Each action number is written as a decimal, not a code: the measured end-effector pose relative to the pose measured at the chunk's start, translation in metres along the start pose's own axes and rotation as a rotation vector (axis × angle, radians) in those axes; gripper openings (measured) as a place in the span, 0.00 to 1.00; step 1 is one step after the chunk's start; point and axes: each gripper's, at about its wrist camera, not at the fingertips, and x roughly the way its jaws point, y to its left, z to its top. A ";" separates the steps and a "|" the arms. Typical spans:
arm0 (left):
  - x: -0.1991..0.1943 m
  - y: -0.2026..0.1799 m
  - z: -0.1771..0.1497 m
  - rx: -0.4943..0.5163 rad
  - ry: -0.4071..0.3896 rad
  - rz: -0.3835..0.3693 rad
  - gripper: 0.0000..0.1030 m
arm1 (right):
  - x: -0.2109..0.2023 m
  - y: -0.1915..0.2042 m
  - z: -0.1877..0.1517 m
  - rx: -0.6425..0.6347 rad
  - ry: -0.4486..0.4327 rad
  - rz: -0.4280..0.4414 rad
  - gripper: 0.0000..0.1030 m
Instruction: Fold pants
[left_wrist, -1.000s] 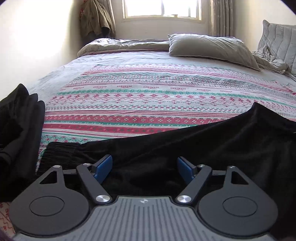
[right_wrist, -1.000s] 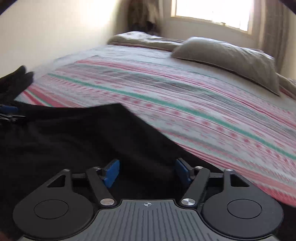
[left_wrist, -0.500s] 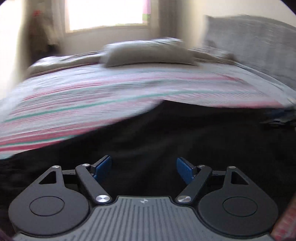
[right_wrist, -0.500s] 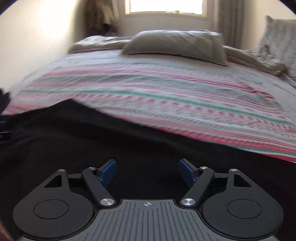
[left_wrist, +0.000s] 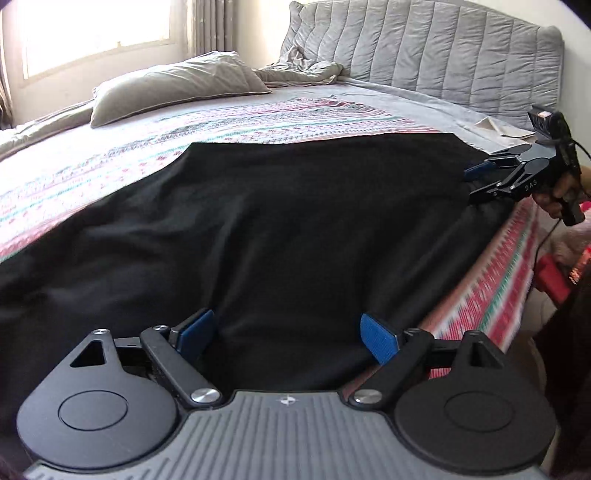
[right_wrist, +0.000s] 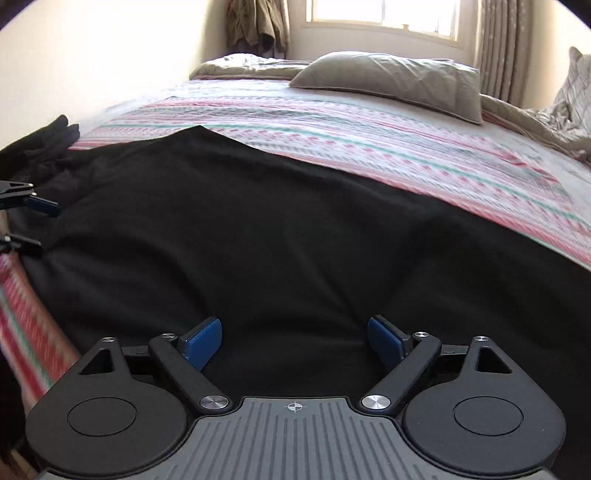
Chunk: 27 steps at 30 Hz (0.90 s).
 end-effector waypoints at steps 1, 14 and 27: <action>-0.005 0.002 -0.002 -0.006 0.002 -0.006 0.86 | -0.006 -0.009 -0.006 0.006 0.006 -0.010 0.85; -0.034 0.013 -0.013 -0.004 0.087 -0.001 0.89 | -0.090 -0.118 -0.068 0.351 0.079 -0.364 0.89; -0.034 0.007 0.020 -0.198 -0.105 0.026 0.90 | -0.097 -0.149 -0.064 0.570 0.027 -0.628 0.88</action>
